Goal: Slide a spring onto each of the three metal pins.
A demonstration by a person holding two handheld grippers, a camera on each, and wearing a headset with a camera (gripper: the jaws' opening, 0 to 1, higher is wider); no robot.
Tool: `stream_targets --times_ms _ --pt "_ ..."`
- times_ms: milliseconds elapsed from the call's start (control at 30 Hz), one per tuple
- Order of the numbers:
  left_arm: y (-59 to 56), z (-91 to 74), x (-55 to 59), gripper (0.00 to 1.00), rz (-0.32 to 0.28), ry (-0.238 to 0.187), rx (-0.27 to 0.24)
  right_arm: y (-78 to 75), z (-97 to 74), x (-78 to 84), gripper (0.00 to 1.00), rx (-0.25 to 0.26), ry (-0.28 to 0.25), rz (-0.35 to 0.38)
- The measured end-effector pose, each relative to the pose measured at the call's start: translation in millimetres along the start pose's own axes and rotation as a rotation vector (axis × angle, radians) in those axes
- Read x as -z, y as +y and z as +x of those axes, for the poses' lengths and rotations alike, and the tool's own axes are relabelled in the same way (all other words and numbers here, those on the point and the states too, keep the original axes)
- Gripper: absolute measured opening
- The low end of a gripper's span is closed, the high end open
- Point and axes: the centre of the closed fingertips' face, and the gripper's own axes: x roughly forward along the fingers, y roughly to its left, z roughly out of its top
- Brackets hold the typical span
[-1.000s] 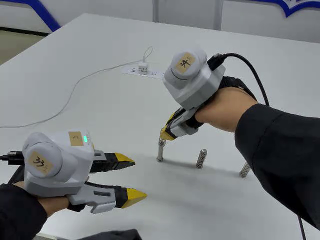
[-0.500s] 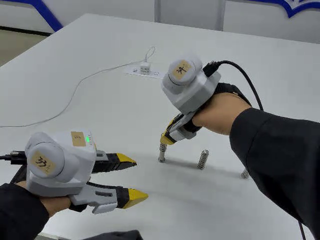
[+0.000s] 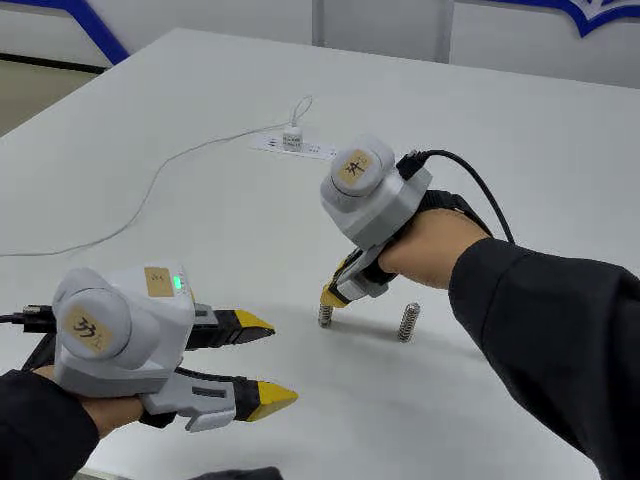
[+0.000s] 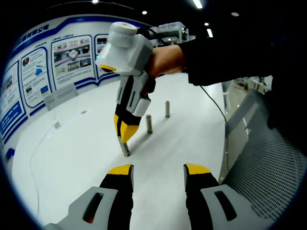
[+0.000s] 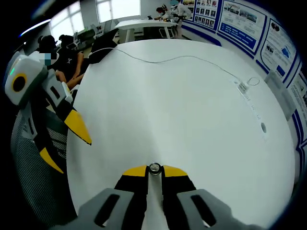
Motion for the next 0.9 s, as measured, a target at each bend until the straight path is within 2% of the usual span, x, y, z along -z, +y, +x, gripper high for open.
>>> stream_targets --times_ms 267,467,700,900 --pt "0.1 0.1 0.2 0.43 0.0 0.001 0.0 -1.2 8.7 2.3 0.12 -0.001 0.003 -0.003" --pt "0.2 0.2 0.4 0.44 -0.001 0.001 0.0 -3.0 8.7 4.2 0.13 0.006 0.001 -0.01" --pt "-0.5 0.4 0.6 0.44 0.0 0.002 0.003 -2.2 -3.1 5.8 0.16 0.024 -0.021 -0.019" --pt "-0.7 0.2 0.1 0.44 0.002 0.001 0.003 1.1 -21.4 4.2 0.17 0.047 -0.069 -0.022"
